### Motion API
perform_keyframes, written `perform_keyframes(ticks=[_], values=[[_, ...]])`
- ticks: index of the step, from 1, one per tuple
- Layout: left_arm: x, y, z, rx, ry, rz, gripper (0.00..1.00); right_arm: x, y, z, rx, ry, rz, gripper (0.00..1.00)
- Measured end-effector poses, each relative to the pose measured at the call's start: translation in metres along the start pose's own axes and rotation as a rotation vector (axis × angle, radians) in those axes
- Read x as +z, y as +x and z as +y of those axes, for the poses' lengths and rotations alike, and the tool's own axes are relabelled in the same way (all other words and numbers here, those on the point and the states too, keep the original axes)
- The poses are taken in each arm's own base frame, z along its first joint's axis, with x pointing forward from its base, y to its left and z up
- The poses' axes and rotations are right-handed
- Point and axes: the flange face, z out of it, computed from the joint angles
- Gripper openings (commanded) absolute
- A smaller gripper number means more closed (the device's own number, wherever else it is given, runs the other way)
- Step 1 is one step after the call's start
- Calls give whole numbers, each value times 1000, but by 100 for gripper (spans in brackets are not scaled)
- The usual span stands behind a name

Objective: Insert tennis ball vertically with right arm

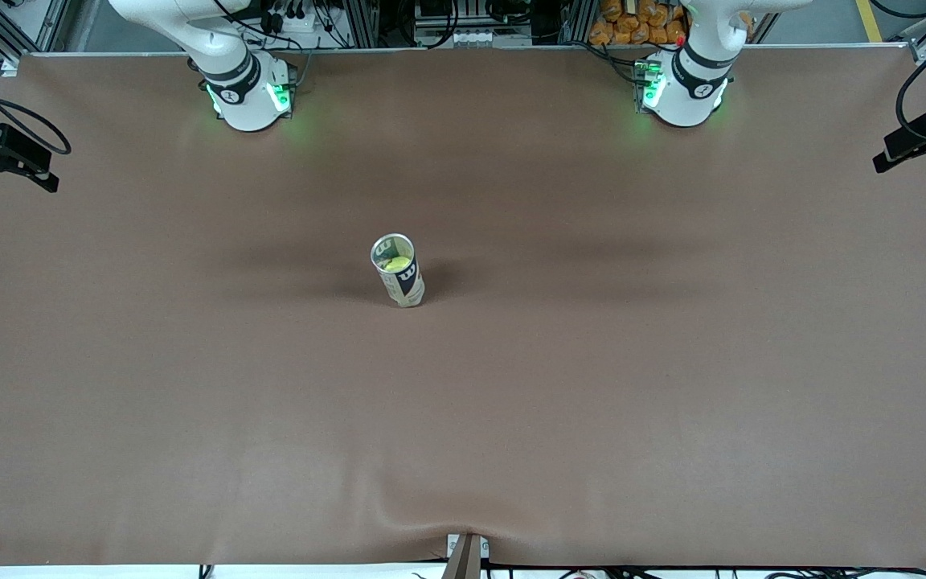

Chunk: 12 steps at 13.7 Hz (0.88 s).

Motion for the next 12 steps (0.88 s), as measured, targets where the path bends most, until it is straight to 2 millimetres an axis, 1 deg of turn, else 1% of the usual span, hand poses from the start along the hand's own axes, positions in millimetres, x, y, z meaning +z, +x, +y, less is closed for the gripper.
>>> perform_keyframes(ticks=[3, 6, 9, 10, 12], values=[[2, 4, 0, 1, 26, 8, 100, 6, 8, -1, -2, -4, -10, 100], [2, 1, 25, 3, 46, 13, 100, 12, 15, -6, -10, -7, -19, 100], [-2, -5, 48, 40, 50, 24, 100, 14, 18, -20, -37, -8, -24, 100], [-3, -7, 54, 46, 51, 26, 100, 15, 19, -24, -45, -8, -26, 100], [-3, -7, 55, 47, 52, 27, 100, 18, 21, -31, -57, -9, -32, 100]])
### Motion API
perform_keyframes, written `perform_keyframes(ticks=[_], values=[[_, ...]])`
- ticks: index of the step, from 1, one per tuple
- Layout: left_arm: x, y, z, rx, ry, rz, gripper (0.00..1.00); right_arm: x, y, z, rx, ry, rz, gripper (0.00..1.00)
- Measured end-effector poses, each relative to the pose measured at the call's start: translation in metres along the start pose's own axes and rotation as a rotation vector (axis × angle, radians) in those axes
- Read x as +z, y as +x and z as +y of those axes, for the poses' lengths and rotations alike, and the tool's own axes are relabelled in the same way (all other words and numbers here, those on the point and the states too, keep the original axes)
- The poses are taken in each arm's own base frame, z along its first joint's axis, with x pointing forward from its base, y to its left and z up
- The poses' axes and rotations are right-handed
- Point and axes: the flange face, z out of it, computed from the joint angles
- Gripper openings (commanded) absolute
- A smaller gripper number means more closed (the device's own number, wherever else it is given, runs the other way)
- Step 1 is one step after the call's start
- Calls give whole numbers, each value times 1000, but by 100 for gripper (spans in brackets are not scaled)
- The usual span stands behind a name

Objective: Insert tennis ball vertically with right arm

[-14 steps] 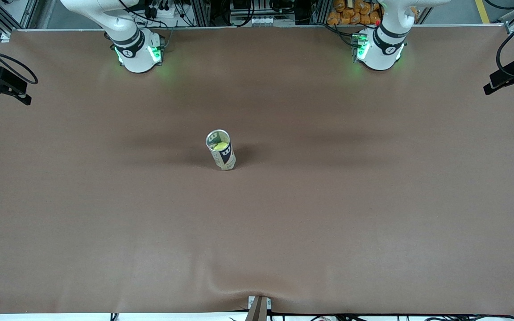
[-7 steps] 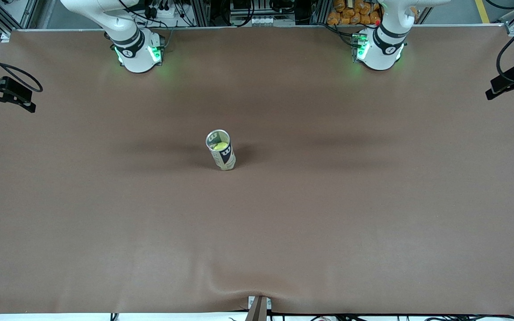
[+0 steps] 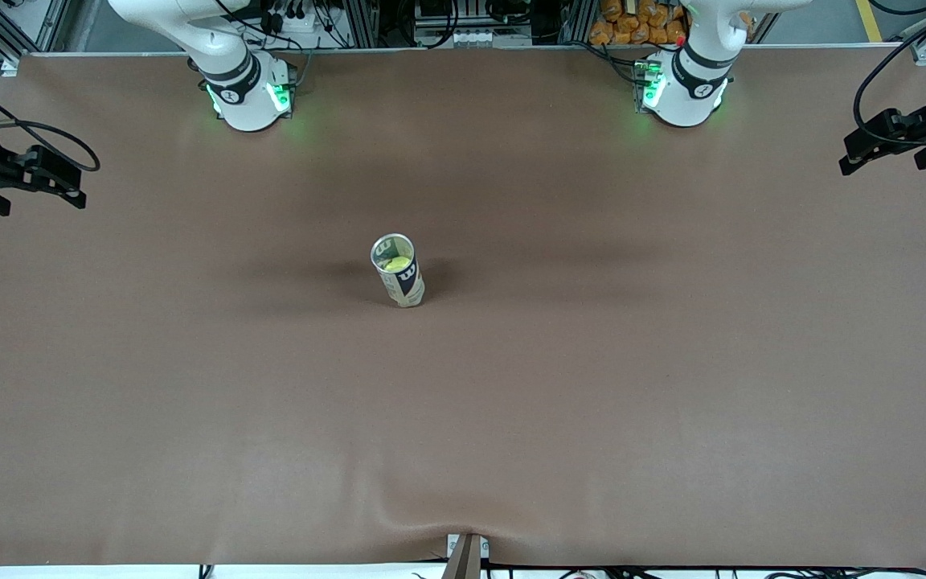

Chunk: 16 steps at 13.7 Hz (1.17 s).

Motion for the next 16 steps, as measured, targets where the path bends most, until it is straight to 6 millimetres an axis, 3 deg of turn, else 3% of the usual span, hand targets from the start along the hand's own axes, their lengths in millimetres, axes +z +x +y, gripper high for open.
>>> perform_keyframes(ticks=[5, 10, 16], values=[[0, 1, -5, -10, 0, 0, 100, 5, 5, -19, -34, -2, -14, 100], [0, 1, -6, -4, 0, -1, 100, -19, 5, -17, -30, -7, 40, 100], [3, 2, -5, -1, 0, -6, 100, -25, 7, -8, -14, -10, 81, 100]])
